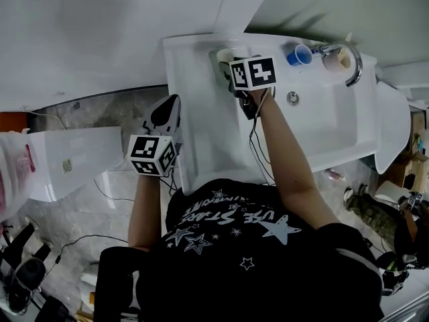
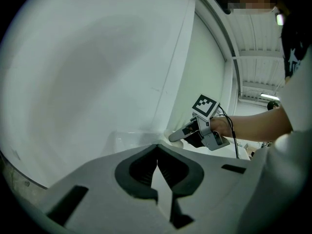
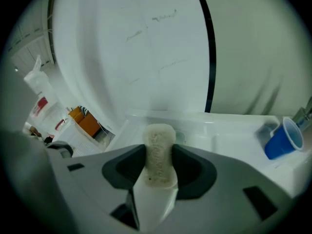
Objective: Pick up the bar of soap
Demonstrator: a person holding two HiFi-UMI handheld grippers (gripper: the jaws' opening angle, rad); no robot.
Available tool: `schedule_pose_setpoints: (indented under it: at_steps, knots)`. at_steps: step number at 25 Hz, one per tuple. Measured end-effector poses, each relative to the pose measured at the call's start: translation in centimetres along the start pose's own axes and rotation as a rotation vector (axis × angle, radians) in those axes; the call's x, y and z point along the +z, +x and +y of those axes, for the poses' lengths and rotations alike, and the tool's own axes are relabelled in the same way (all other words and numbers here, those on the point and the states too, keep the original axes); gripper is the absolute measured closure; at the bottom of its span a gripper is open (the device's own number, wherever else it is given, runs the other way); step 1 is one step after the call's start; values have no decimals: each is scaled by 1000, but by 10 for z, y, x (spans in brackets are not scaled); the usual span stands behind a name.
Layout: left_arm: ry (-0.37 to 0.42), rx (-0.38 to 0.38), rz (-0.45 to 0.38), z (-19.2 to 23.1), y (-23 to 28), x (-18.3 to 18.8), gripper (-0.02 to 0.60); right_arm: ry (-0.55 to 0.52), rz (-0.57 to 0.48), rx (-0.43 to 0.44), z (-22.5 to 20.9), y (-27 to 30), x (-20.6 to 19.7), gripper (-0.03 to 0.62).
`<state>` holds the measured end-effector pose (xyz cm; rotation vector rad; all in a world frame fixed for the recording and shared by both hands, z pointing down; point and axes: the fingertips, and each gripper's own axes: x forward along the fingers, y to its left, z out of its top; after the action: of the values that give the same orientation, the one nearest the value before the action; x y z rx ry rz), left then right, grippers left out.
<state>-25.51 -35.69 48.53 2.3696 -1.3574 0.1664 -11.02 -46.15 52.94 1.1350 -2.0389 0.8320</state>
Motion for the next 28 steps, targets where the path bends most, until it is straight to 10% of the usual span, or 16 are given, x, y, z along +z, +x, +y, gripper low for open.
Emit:
schedule_pose_setpoints:
  at_steps: [28]
  knots:
    - [65, 60, -81, -170, -71, -15, 571, 4, -362, 139, -29, -202, -87, 413]
